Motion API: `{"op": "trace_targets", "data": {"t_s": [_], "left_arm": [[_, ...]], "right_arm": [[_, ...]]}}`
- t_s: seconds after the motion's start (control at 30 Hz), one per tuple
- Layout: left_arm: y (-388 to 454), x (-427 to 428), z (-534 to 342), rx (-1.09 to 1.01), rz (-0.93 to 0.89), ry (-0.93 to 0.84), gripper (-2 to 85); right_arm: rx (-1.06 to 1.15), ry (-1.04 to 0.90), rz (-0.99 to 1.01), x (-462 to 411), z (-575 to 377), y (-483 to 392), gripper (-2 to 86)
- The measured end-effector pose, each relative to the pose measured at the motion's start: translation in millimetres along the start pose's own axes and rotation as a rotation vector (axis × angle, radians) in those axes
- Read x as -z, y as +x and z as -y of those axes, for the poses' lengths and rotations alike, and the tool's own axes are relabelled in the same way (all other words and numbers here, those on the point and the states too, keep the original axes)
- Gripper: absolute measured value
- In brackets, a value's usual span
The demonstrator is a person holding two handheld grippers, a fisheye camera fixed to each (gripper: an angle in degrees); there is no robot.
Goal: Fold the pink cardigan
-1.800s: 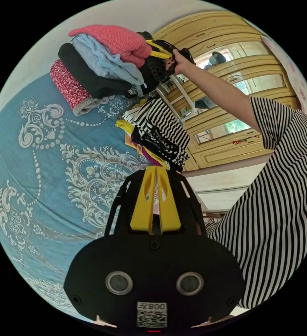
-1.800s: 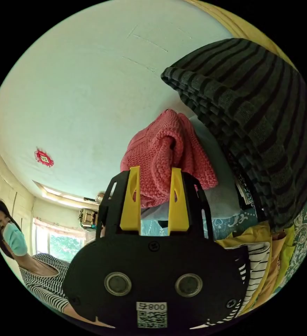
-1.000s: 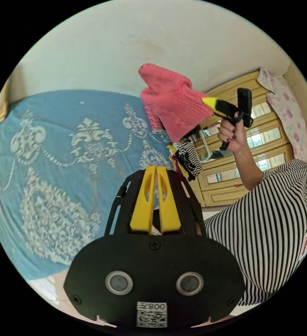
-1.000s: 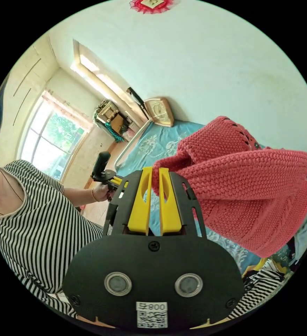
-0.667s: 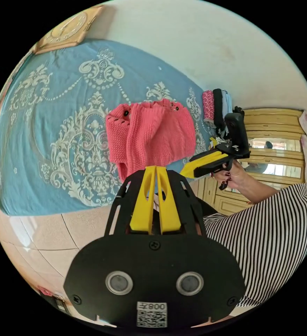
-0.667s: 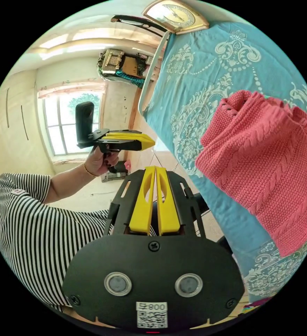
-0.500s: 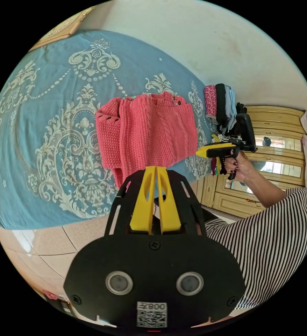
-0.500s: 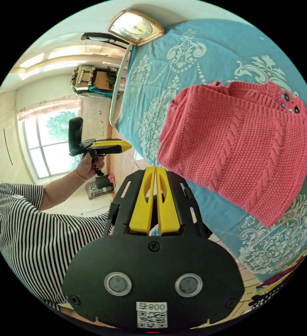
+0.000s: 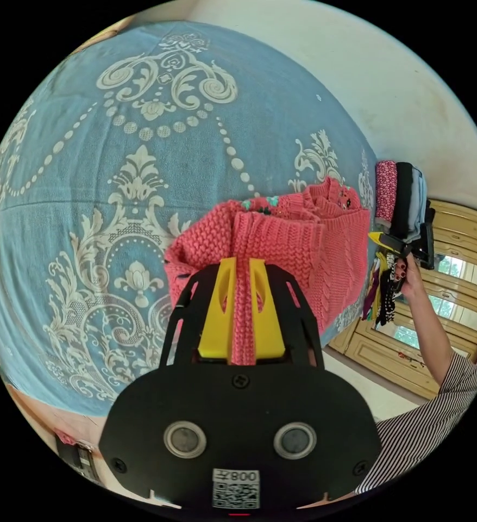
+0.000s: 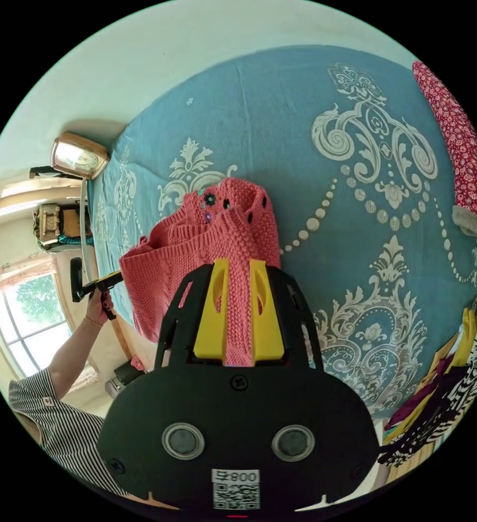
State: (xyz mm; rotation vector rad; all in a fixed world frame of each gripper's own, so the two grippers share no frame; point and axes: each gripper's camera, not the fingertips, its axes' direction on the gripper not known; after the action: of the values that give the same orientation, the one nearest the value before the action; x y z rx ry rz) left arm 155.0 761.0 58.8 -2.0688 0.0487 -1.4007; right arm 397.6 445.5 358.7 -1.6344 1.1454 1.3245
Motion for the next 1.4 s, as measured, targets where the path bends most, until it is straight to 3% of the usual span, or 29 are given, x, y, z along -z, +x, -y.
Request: {"op": "trace_targets", "data": {"t_s": [0.2, 0.3, 0.43, 0.53, 0.57, 0.63, 0.73, 0.97, 1.23, 1.4], "left_arm": [[-6.2, 10.4, -14.9, -0.077, -0.102, 0.064, 0.6], [3.7, 17.6, -46.3, -0.195, -0.221, 0.041, 0.3], [9.2, -10.3, -130.3, -0.329, -0.232, -0.319, 0.3], [-16.5, -33.5, -193.5, -0.244, -0.171, -0.526, 0.5], [-29.2, -29.4, -203.8, -0.185, -0.159, -0.497, 0.7], [-48.4, -12.8, -199.3, -0.104, -0.168, -0.366, 1.3], [-72.2, 14.8, -156.9, -0.086, -0.137, -0.128, 4.1], [-106.8, 35.9, -36.6, -0.15, 0.068, 0.046, 9.9], [-141.3, 6.3, -35.0, -0.177, 0.187, -0.026, 8.0], [-160.8, 11.7, -81.6, -0.155, 0.085, -0.029, 4.4]], "right_arm": [[0.053, -0.065, 0.038, -19.5, 6.5, -10.4, 4.4], [0.203, -0.115, 0.215, -6.0, -20.0, -24.4, 3.2], [0.378, -0.408, 0.271, -3.9, -120.5, -32.2, 1.8], [0.257, -0.71, 0.158, -34.6, -212.7, 5.6, 0.9], [0.148, -0.762, 0.142, -40.6, -241.3, 28.5, 0.9], [-0.027, -0.678, 0.214, -30.0, -258.9, 58.4, 0.9], [-0.108, -0.332, 0.299, 9.6, -232.6, 77.1, 1.6], [0.191, -0.017, 0.076, 52.0, -73.6, 4.3, 6.6], [0.24, -0.054, -0.088, 21.3, -12.3, -45.7, 9.3], [0.227, -0.094, -0.136, 6.1, -50.7, -51.7, 4.9]]}}
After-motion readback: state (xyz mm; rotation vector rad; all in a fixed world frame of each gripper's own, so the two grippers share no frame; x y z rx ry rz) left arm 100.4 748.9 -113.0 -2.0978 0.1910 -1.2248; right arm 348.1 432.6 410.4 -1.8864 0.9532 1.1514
